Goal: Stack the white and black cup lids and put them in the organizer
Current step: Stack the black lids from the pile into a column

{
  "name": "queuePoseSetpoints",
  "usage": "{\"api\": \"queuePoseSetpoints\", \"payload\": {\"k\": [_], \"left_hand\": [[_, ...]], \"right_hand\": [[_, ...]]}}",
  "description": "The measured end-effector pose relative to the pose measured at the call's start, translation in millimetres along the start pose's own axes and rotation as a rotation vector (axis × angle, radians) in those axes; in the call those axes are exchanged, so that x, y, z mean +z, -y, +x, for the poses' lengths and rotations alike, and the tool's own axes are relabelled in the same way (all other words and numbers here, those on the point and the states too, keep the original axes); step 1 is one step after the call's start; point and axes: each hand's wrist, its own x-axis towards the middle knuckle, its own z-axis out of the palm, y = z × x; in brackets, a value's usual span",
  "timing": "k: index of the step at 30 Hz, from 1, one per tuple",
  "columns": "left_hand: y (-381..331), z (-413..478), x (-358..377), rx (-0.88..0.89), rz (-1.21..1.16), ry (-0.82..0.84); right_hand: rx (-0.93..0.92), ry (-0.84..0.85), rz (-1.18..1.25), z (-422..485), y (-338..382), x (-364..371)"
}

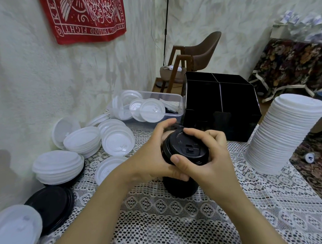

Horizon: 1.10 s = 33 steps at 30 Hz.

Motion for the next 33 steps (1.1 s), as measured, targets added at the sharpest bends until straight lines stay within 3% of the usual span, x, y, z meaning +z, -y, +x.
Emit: {"api": "queuePoseSetpoints", "payload": {"k": [7, 11, 16, 21, 24, 25, 27, 30, 33], "left_hand": [[-8, -9, -1, 0.058, -0.177, 0.042], [-14, -5, 6, 0.145, -0.017, -0.077], [-13, -3, 14, 0.146, 0.105, -0.106], [-11, -3, 18, 0.132, 0.134, -0.141], [-9, -4, 20, 0.136, 0.124, -0.149], [-8, -4, 20, 0.136, 0.124, -0.147], [-9, -5, 20, 0.133, 0.139, -0.143], [-9, -5, 20, 0.122, 0.153, -0.144], [-8, -5, 20, 0.122, 0.153, -0.138]], "right_hand": [[-0.017, -0.019, -0.065, -1, -2, 2], [-0.031, -0.005, -0.092, -2, -4, 1], [-0.038, 0.075, -0.154, -2, -9, -5], [-0.046, 0.24, -0.036, -2, -13, -14], [0.013, 0.344, 0.186, 4, -15, -29], [0.043, 0.304, 0.256, 7, -17, -33], [0.09, 0.041, 0.285, 13, -21, -38], [0.181, -0.371, 0.053, 20, -36, -40], [0.27, -0.342, -0.133, 24, -51, -41]]}}
